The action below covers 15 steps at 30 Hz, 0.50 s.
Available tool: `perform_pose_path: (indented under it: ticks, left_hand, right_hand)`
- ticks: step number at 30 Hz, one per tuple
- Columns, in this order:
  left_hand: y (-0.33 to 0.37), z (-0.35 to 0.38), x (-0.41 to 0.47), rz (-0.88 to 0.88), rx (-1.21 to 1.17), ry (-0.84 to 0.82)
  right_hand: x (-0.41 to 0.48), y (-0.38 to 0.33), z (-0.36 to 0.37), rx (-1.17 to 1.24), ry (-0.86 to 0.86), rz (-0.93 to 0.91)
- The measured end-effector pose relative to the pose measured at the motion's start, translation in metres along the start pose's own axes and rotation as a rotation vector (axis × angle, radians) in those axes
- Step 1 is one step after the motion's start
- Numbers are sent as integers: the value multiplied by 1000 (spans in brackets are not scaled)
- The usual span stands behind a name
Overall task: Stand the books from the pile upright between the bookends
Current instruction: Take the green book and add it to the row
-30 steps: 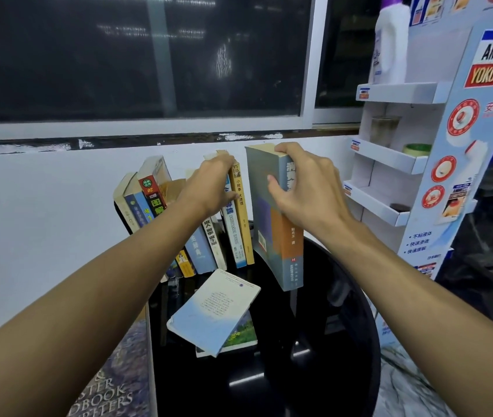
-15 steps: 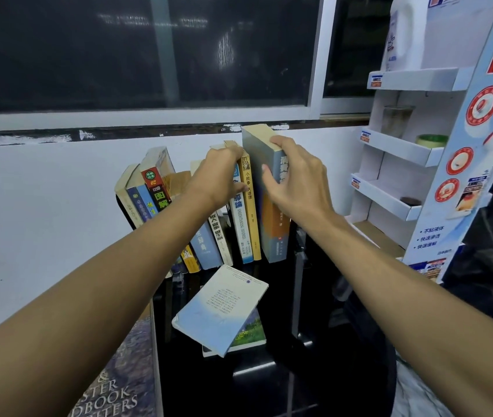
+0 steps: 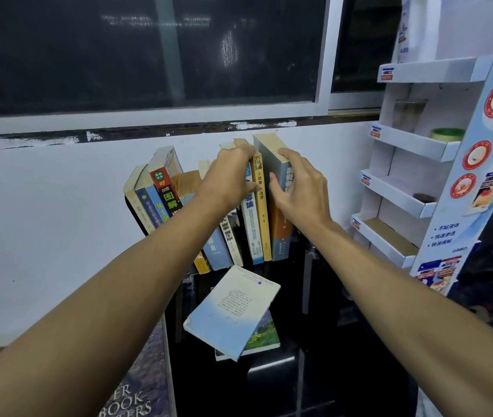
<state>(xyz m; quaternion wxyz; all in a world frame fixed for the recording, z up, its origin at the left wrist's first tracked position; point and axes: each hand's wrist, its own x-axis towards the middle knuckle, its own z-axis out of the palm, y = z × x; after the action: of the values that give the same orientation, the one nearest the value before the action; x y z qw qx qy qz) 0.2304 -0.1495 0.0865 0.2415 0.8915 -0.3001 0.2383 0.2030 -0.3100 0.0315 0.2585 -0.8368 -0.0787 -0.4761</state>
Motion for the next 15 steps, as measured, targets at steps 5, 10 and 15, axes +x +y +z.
perform_pose_path:
  ticks: [5, 10, 15]
  left_hand:
    - [0, -2, 1, -9, 2, -3]
    - [2, -3, 0, -4, -1, -8]
    - [2, -3, 1, 3, 0, -7]
  right_hand:
    - [4, 2, 4, -11, -24, 18]
    - [9, 3, 6, -5, -70, 49]
    - [14, 8, -1, 93, -148, 65]
